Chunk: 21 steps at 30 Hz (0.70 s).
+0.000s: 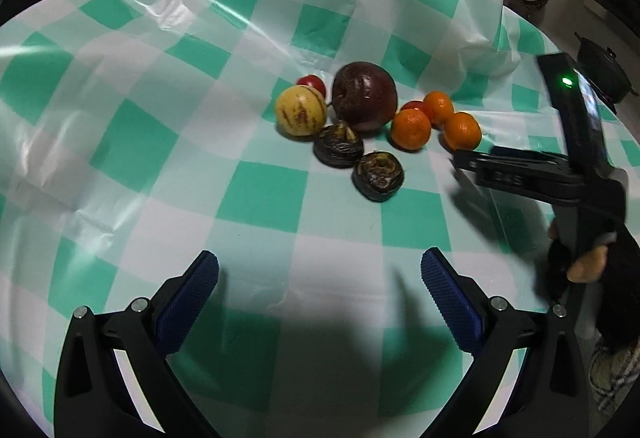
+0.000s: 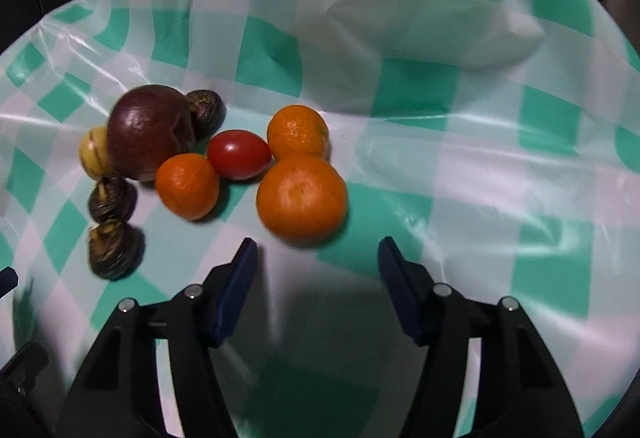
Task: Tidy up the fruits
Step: 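Grasp a dark water chestnut with the left tool while the right tool grasps a tangerine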
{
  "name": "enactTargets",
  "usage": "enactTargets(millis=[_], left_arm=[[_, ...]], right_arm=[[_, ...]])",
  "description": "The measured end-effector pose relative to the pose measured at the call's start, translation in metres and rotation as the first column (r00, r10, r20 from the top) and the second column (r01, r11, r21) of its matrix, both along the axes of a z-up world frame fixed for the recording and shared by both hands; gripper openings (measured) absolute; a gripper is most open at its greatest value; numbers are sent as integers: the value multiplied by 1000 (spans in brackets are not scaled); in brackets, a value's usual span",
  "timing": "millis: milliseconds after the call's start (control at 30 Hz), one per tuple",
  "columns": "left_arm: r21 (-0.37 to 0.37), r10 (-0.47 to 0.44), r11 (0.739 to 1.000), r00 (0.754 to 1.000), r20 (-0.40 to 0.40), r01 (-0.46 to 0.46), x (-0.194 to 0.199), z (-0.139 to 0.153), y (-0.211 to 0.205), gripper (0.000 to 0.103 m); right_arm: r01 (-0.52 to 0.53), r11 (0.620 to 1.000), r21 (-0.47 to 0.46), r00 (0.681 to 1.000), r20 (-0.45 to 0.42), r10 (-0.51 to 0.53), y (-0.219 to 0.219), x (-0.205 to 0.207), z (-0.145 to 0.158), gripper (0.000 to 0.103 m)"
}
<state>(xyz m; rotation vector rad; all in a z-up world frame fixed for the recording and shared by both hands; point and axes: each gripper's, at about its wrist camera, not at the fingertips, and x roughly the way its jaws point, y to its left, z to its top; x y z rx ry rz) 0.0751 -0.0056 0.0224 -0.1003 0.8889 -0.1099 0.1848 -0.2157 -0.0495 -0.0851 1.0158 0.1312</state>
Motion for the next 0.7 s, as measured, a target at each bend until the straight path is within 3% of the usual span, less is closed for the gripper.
enactTargets(millis=[133,267,400,567,700], left_arm=[[-30,1,1000,1000,-27,-2,12,-4,-6,97],[-62,24,998,999,-42,-27,22,-7,-10,97],[-77,53,995,997,-59,-58,35,-9,-17,95],[-41,70,996,994,-78,-73,56,-14,-36,76],[-13,97,995,992,-75,-98,72,-15,-46,71]], right_arm=[[-43,999,2,999,2,43,5,18,-2,62],[-73,996,42,997,3,73,5,30,-3,47],[-84,994,63,996,44,82,3,25,1,46],[-16,991,135,996,87,4,-17,8,9,46],[27,974,226,996,75,-45,-33,-8,12,46]])
